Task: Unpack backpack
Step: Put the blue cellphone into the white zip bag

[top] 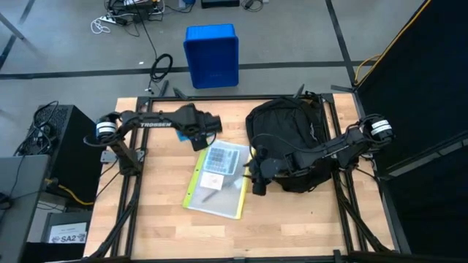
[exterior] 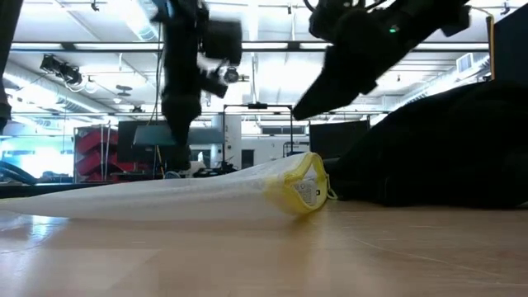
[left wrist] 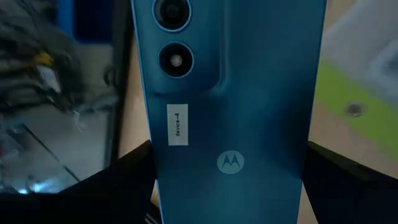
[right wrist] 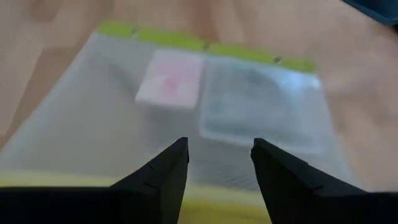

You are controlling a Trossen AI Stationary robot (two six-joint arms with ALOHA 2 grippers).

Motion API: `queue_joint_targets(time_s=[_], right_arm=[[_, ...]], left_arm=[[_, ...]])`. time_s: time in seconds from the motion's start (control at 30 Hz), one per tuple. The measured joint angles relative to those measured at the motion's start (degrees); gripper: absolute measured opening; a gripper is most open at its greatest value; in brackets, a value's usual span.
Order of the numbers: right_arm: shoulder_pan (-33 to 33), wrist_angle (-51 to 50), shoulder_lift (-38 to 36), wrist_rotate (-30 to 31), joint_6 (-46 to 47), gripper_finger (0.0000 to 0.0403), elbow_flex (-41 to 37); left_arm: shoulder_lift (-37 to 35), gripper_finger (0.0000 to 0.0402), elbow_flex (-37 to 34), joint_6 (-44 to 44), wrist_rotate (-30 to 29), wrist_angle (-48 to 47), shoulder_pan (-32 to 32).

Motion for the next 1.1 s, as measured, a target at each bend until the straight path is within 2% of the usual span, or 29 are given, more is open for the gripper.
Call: queue_joint_targets(time_s=[0.1, 0.2, 0.37, 0.47, 0.57, 0.77, 1.1], right_arm=[[-3.9, 2.8, -0.6, -1.6, -0.7, 0.0153, 0.1], [-8.4, 6.3, -0.7, -5.6, -1.0, 0.0156, 0.1], [-15.4, 14.5, -0.7, -19.2, 1.4, 0.0164, 0.1], [-18.5, 19.0, -0.8, -23.8, 3.1, 0.0169, 0.0], [-20.8, 21.7, -0.8, -24.1, 3.9, 0.0177, 0.0], [-23.1, 23.8, -0.7, -23.7, 4.6, 0.0199, 0.0], [-22.2, 24.4, -0.7, -24.2, 4.3, 0.0224, 0.0]], left_arm=[[-0.1, 0.0297, 3.3, -2.9, -2.1, -3.5, -4.3], [-0.1, 0.0297, 5.1, -4.7, -6.9, -3.6, -8.9], [-0.1, 0.0297, 5.9, -8.2, -11.5, -4.9, -14.9], [-0.1, 0.0297, 5.9, -10.9, -14.9, -5.2, -17.7], [-0.2, 0.0297, 5.9, -12.9, -17.5, -5.1, -19.9], [-0.2, 0.0297, 5.9, -14.9, -18.4, -1.8, -22.1], [1.7, 0.0297, 5.9, -10.3, -18.4, 7.9, -22.8]])
